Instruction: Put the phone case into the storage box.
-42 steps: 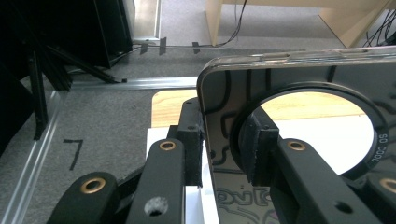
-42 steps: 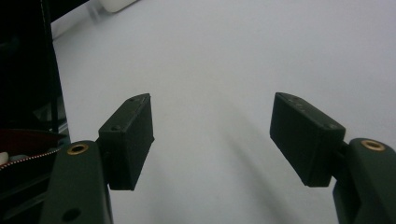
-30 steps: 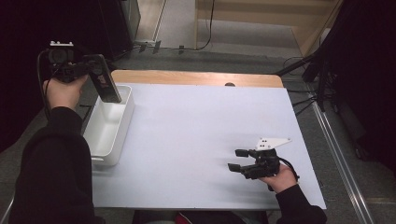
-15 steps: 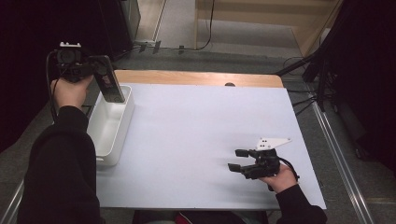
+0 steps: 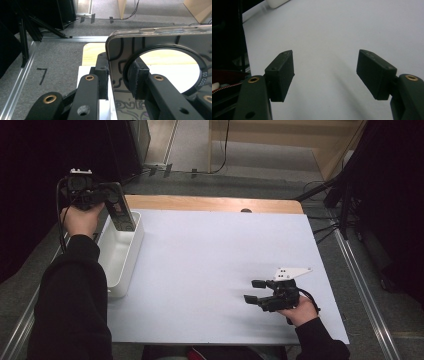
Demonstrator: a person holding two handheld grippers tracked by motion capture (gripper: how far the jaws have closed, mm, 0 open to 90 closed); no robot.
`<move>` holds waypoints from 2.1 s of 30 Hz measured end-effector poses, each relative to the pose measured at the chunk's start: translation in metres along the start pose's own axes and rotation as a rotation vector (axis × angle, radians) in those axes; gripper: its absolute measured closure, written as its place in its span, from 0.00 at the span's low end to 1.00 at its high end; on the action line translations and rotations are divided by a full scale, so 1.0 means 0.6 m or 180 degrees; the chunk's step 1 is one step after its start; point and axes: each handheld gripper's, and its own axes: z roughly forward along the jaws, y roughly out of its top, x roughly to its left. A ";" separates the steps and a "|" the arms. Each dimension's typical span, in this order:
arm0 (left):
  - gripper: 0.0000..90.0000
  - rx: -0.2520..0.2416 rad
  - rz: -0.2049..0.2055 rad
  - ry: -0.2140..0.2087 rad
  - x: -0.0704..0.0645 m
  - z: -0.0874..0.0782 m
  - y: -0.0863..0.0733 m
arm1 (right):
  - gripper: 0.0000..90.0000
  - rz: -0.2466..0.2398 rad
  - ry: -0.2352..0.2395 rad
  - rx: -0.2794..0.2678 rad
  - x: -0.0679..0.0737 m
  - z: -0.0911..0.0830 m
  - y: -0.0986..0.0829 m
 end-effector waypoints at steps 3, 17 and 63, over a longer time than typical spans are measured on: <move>0.80 -0.0005 -0.0015 0.0016 0.000 0.005 -0.003 | 0.32 -0.0004 0.0001 0.0000 0.000 0.000 0.000; 0.80 0.0040 -0.0031 0.0084 0.001 0.028 -0.020 | 0.32 0.0002 0.0004 0.0007 -0.002 0.003 0.000; 0.79 0.0086 0.0029 0.0044 -0.014 0.060 -0.058 | 0.32 0.0013 0.0014 -0.0025 -0.004 0.000 0.002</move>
